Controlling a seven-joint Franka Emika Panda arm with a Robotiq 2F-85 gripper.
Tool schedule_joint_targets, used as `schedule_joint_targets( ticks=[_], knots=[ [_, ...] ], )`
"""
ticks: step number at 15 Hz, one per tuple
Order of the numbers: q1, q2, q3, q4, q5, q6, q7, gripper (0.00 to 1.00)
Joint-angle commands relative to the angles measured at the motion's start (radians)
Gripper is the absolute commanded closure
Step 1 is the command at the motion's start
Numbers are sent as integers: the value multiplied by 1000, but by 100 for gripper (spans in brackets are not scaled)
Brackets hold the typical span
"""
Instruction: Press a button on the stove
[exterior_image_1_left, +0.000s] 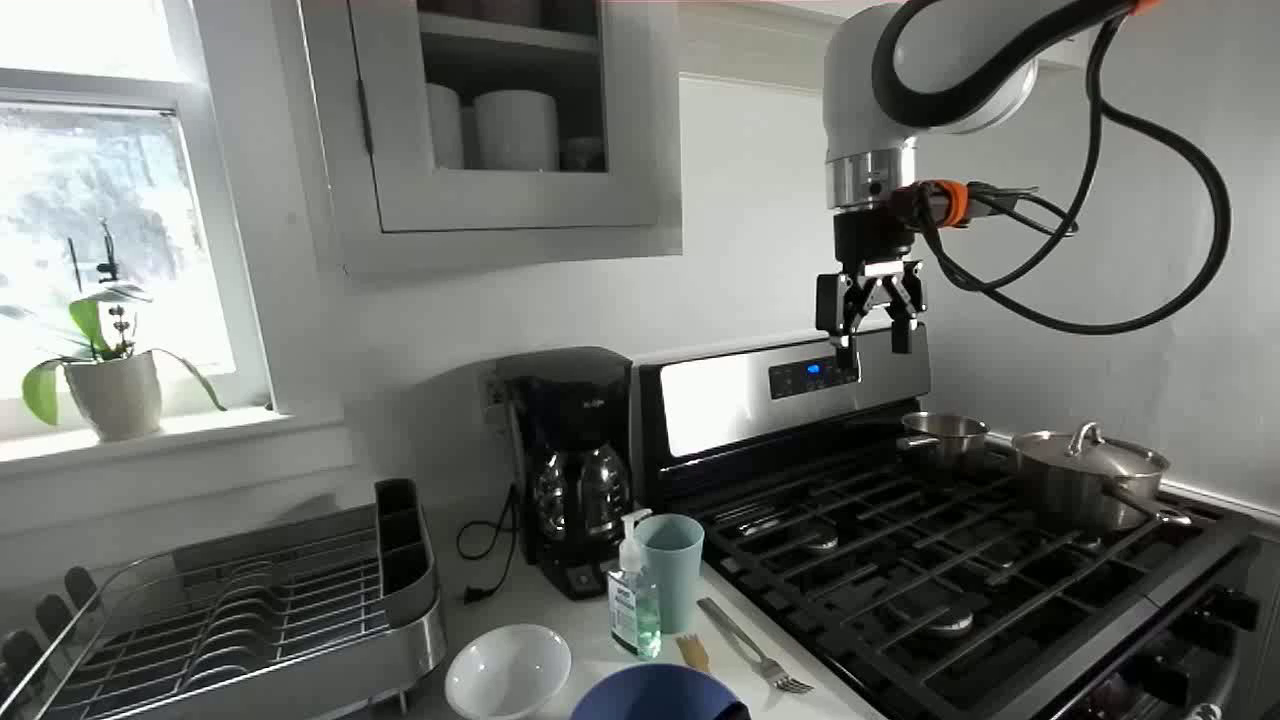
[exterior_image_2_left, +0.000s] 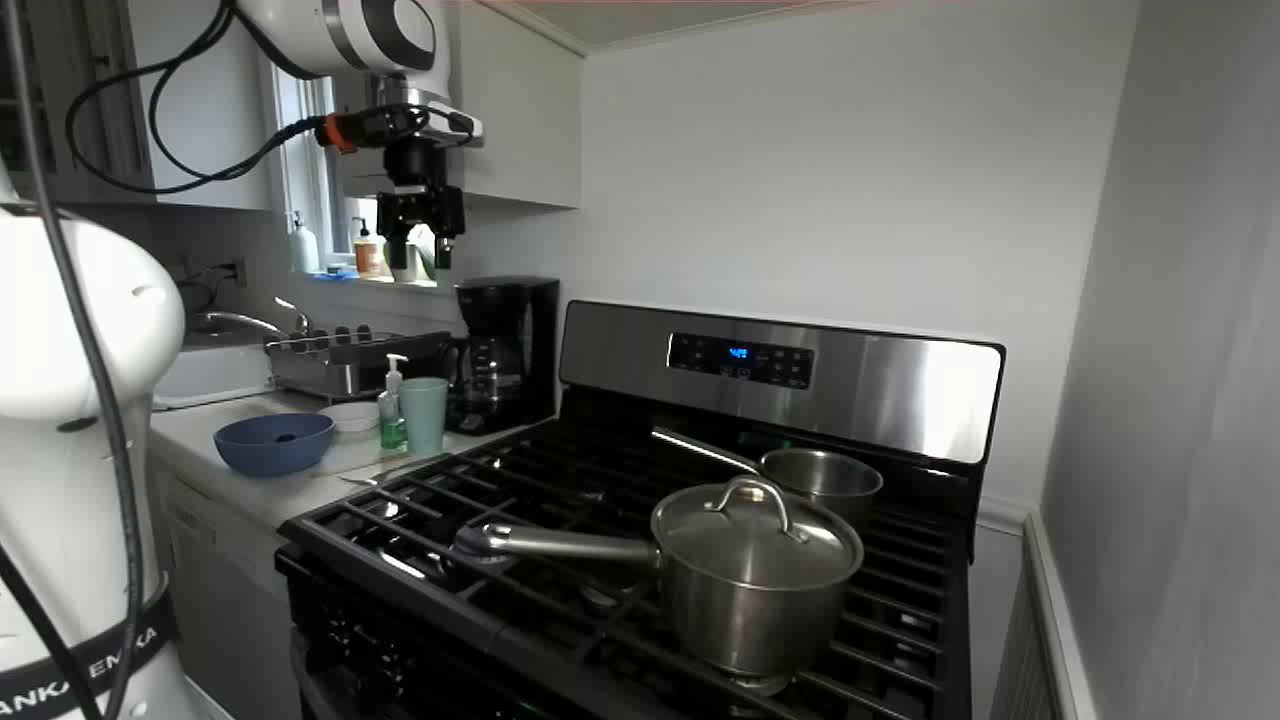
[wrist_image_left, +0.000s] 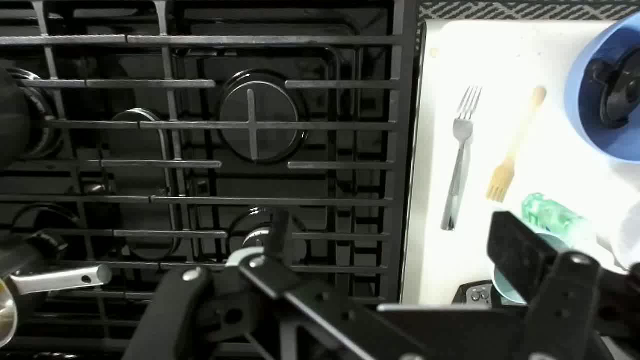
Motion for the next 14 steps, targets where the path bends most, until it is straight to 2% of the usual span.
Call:
schedule_joint_targets(
  ticks=[1,4,5,7,10,14],
  knots=[
    [16,2,-14,2,-5,-2,4,0],
    [16,2,-14,2,-5,-2,4,0],
    [7,0,-42,2,29,9,-16,0],
    [-23,-18,-119,-29,94,50,-56,0],
    [-86,-40,-227,-85,122,129,-86,0],
    [-182,-18,-372,-154,133,276,-202,0]
  ],
)
